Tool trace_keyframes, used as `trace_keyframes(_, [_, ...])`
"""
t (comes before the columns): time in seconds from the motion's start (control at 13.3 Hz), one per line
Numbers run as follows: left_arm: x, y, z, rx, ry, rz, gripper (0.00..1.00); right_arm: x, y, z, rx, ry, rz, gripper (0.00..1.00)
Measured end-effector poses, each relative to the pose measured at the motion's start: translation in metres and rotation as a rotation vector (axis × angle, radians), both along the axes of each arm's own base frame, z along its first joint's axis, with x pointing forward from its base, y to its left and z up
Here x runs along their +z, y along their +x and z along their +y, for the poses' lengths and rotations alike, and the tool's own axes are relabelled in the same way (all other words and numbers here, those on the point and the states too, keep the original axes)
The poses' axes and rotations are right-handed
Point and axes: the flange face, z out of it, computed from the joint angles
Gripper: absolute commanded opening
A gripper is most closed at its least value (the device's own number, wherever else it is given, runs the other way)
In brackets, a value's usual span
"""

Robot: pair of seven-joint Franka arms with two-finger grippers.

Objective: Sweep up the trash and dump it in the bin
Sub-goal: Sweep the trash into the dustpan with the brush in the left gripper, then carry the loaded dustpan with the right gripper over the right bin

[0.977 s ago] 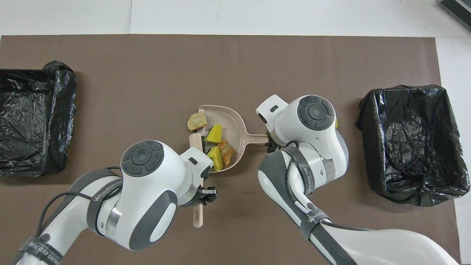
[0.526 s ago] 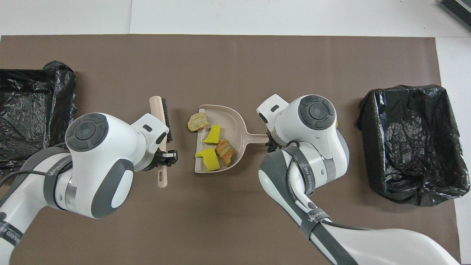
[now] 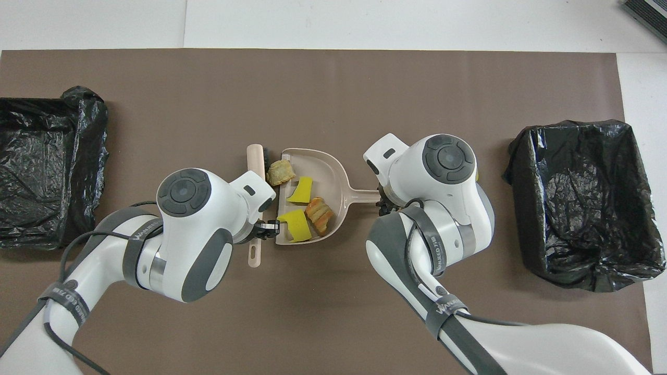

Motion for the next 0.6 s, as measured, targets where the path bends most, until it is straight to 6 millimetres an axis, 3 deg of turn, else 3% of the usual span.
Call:
trace_keyframes(0.3, [0.004,-0.029,-0.038,-0.010,0.022,0.027,0.00,0.000,0.000,0.000,0.000,0.000,0.000,0.00])
trace_keyframes(0.6, [0.026,-0.016,-0.023,0.025,0.025,0.038,0.00,0.000,0.000,0.000,0.000,0.000,0.000,0.00])
